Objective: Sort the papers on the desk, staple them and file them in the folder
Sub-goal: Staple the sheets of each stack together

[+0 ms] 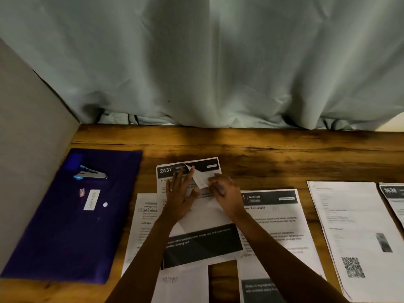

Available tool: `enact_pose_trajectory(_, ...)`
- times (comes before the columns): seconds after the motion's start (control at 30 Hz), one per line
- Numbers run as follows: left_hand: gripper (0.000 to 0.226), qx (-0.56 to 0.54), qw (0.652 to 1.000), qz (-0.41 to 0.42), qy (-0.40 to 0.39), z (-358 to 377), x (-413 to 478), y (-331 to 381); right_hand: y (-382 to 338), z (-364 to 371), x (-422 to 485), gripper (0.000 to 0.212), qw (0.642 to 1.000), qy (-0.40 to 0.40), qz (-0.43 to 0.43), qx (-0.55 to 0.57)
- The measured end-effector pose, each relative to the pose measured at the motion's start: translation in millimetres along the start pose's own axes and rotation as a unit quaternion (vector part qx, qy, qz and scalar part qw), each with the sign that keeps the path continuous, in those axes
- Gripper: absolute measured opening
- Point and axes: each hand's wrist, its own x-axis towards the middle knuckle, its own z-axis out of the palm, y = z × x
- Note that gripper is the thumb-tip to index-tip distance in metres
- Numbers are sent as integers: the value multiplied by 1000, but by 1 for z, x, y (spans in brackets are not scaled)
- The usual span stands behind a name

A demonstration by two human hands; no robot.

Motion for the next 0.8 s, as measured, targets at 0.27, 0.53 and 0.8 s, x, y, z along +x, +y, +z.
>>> enact_pose_trajectory(0.27,74,9,1000,10,-6,1,-2,-5,-1,-10,4,21,990,13,73,117)
enact_pose_trajectory(0.53,79,15,1000,20,-4,0,-4,-3,12,-10,42,29,970,-12,234,63)
enact_pose_trajectory(0.8,77,30,999,25,-6,1,-4,-6,-4,-10,40,31,958,20,251,138)
